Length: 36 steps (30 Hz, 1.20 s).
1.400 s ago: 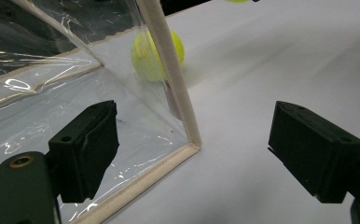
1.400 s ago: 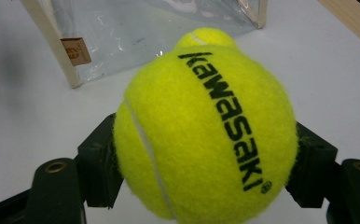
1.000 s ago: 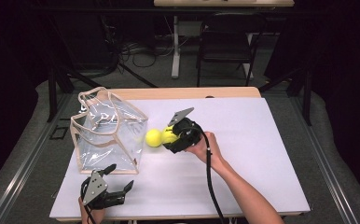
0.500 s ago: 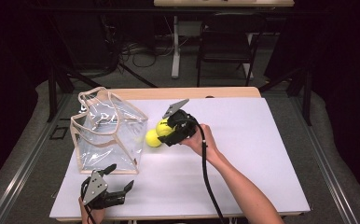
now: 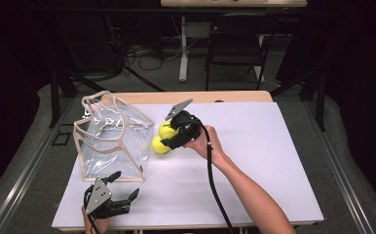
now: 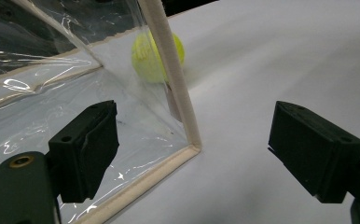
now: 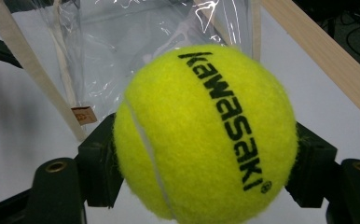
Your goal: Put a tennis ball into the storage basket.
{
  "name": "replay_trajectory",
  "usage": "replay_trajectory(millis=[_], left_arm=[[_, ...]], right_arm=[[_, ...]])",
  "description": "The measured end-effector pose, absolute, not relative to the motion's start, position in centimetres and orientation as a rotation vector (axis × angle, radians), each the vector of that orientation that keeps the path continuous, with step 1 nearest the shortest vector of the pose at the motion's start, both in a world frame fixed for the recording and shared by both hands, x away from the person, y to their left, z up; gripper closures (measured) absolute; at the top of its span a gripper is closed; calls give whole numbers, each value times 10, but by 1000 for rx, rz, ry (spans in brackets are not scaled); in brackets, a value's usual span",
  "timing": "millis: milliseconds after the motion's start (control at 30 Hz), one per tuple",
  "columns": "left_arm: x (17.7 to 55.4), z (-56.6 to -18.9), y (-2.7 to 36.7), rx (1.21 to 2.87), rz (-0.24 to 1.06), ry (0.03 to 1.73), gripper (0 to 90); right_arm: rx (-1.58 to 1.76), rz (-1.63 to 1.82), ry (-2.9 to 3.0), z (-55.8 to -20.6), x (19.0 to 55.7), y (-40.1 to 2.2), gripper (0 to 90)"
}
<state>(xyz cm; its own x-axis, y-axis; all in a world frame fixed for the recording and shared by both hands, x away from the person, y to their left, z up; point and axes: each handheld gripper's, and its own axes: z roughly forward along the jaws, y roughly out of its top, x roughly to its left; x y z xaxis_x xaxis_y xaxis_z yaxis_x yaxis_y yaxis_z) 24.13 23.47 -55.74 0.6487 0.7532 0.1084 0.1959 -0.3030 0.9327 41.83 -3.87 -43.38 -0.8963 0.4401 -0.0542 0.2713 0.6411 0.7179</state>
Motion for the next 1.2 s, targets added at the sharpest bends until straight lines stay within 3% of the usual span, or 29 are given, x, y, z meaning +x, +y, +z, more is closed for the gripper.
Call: replay_trajectory(millis=[1200], left_arm=[[242, -557, 236, 1830, 671, 757, 158]], right_arm=[[543, 1172, 2613, -409, 434, -20, 265]])
